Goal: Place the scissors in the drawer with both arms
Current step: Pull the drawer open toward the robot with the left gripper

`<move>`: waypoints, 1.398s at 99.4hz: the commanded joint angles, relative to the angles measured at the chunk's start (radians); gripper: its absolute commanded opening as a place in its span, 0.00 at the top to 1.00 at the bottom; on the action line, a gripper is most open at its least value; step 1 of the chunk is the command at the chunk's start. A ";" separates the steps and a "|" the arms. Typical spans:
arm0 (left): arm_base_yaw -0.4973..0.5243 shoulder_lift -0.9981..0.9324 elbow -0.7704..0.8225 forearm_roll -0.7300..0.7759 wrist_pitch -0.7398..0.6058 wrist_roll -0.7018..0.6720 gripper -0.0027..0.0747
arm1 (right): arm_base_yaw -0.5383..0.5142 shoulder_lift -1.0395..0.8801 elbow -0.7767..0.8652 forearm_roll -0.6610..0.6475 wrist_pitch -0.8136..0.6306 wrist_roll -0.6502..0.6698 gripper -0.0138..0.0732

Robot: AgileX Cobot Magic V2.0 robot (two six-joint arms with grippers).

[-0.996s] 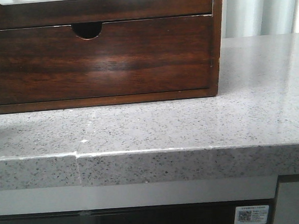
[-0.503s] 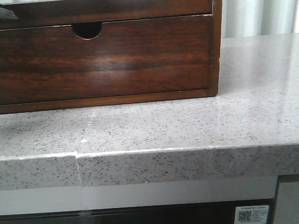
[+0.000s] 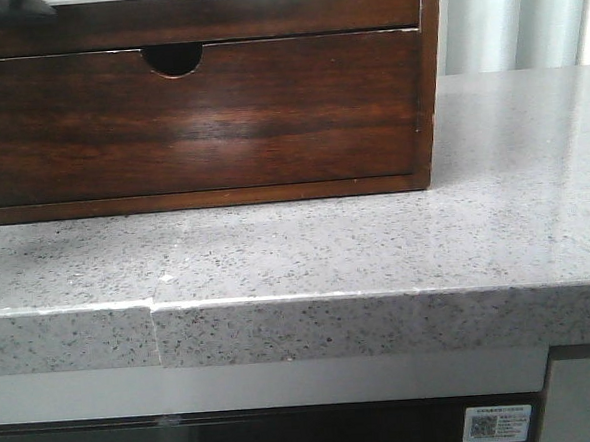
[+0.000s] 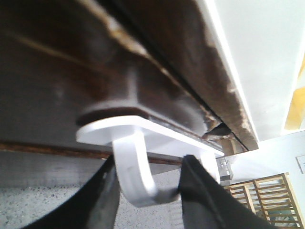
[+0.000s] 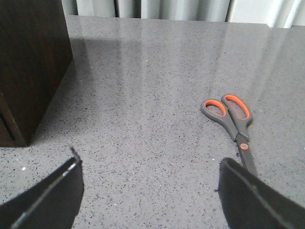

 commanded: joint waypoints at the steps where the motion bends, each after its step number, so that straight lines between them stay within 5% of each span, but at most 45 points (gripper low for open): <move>1: 0.001 -0.021 -0.033 -0.065 0.050 0.009 0.75 | 0.000 0.015 -0.025 0.000 -0.081 0.002 0.24; 63: 0.001 -0.137 0.032 0.060 0.126 0.013 0.99 | 0.000 0.015 -0.025 0.000 -0.081 0.002 0.24; 108: 0.001 -0.552 0.354 0.102 0.108 0.011 0.99 | 0.000 0.015 -0.025 0.000 -0.081 0.002 0.24; 139: 0.001 -0.667 0.393 0.102 0.076 0.007 0.99 | 0.000 0.015 -0.025 0.000 -0.081 0.002 0.24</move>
